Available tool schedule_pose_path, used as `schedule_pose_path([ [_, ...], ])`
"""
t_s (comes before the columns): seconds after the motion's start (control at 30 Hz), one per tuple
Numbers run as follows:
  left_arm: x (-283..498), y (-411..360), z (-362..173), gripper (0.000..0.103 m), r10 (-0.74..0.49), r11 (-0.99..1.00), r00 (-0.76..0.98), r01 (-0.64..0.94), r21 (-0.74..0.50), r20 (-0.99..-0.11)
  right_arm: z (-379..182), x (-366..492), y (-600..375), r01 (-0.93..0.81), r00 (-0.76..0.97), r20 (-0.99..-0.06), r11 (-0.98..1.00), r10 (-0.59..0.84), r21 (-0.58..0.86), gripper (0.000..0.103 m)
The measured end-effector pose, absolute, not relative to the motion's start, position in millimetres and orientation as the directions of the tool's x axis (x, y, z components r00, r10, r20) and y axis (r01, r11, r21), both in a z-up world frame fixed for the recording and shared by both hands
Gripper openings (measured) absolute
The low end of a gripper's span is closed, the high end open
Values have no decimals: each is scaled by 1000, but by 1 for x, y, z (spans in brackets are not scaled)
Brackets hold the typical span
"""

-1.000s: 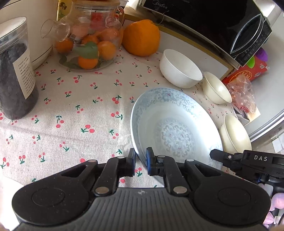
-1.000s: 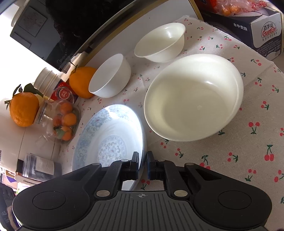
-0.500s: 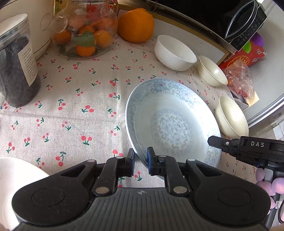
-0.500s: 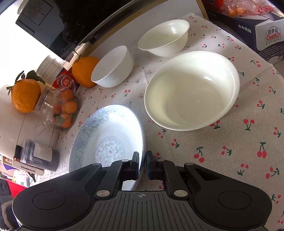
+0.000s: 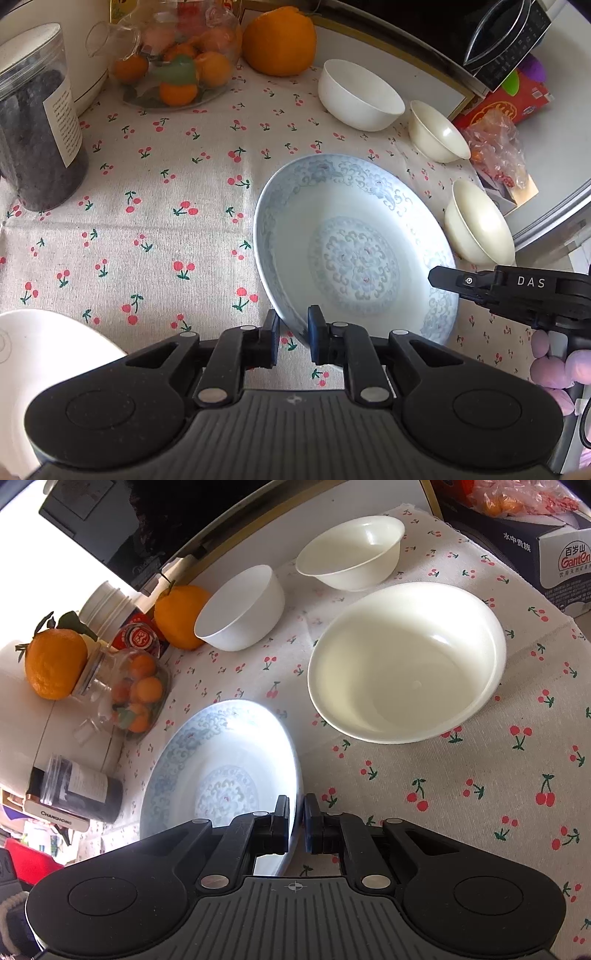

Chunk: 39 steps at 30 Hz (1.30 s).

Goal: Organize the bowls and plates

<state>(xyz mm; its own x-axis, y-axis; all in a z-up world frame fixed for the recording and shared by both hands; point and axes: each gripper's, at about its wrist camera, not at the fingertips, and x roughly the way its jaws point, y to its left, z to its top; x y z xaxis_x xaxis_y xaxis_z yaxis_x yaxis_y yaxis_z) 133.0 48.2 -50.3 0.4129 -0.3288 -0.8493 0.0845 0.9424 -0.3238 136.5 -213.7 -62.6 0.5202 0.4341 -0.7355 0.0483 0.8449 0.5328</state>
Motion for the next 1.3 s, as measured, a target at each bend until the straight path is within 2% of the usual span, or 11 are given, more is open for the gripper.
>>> schedule_pose_path([
  [0.1,133,48,-50,15,-326,944,413,88,-319,-850,-61,136,-215,41,534,-729,848,428,528,9],
  [0.13,133,47,-49,16,-322,945,415,90,-313,-851,-60,136,-216,43,538,-728,848,426,528,13],
  [0.2,132,46,-46,20,-304,951,430,90,-295,-850,-57,135,-219,47,541,-728,848,422,527,13],
  [0.37,124,49,-32,54,-298,954,479,110,-280,-826,-46,128,-224,16,544,-720,852,432,523,44],
  [0.4,122,50,-29,57,-297,954,487,116,-276,-822,-43,125,-225,4,546,-718,856,432,518,48],
  [0.47,118,52,-24,71,-295,955,500,124,-270,-814,-37,119,-226,-19,554,-711,861,433,509,65],
  [0.57,111,55,-17,81,-304,952,509,137,-273,-805,-27,110,-228,-53,560,-704,867,436,495,79],
  [0.67,101,54,-9,90,-313,950,519,164,-267,-795,-19,98,-228,-85,557,-707,877,435,472,85],
  [0.83,78,50,3,98,-322,945,544,229,-232,-775,-10,78,-228,-140,551,-712,889,436,436,87],
  [1.07,49,49,5,100,-322,933,552,321,-160,-769,-12,56,-227,-149,568,-752,940,335,306,88],
  [1.3,21,49,1,99,-365,899,535,415,-140,-762,-9,26,-232,-182,570,-748,940,341,290,88],
])
